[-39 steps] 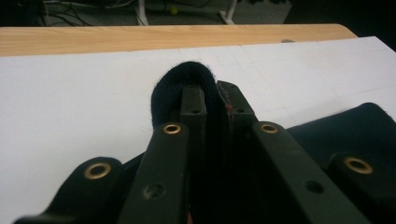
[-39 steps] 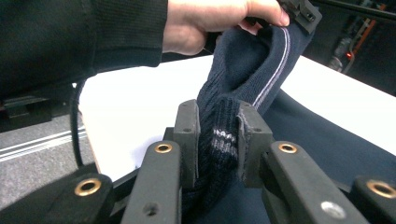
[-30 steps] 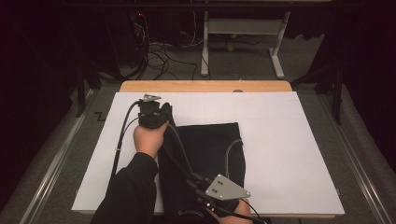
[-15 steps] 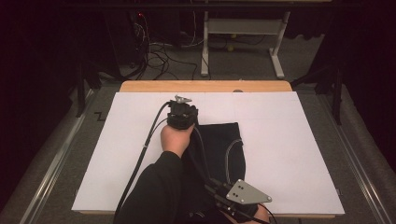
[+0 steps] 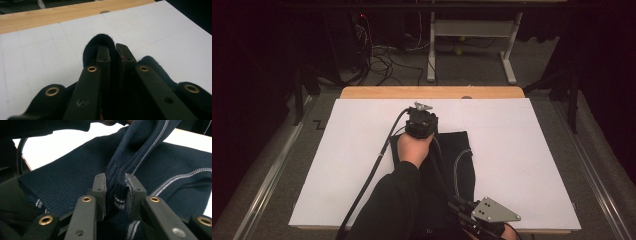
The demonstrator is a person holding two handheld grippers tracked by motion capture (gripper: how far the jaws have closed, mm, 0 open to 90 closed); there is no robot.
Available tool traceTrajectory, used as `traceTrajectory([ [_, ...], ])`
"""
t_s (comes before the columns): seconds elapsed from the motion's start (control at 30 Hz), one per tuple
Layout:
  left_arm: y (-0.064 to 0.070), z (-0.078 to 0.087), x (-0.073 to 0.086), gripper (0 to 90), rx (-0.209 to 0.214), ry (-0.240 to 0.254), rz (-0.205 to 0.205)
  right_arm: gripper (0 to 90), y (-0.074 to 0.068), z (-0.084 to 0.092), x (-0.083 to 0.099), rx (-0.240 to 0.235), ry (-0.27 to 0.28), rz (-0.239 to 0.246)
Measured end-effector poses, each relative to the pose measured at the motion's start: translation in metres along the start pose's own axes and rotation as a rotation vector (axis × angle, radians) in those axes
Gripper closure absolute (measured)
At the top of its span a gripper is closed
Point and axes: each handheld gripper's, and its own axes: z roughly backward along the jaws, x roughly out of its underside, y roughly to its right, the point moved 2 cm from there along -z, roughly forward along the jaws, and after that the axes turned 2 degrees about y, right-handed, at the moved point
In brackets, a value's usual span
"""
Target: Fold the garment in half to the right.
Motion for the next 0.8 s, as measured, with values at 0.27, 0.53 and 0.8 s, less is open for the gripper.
traceTrajectory([
  [0.27,0.017,-0.017,0.0,77.9,0.01,-0.017,-0.026,72.9,0.01,0.015,0.008,0.023,-0.015,-0.006],
  [0.53,0.025,-0.034,0.009,75.9,0.016,-0.041,-0.041,72.0,0.017,0.016,0.016,0.024,-0.062,-0.033],
  [0.8,0.035,-0.039,0.007,65.7,0.055,-0.022,-0.038,70.1,0.016,0.018,0.017,0.038,-0.07,-0.03],
])
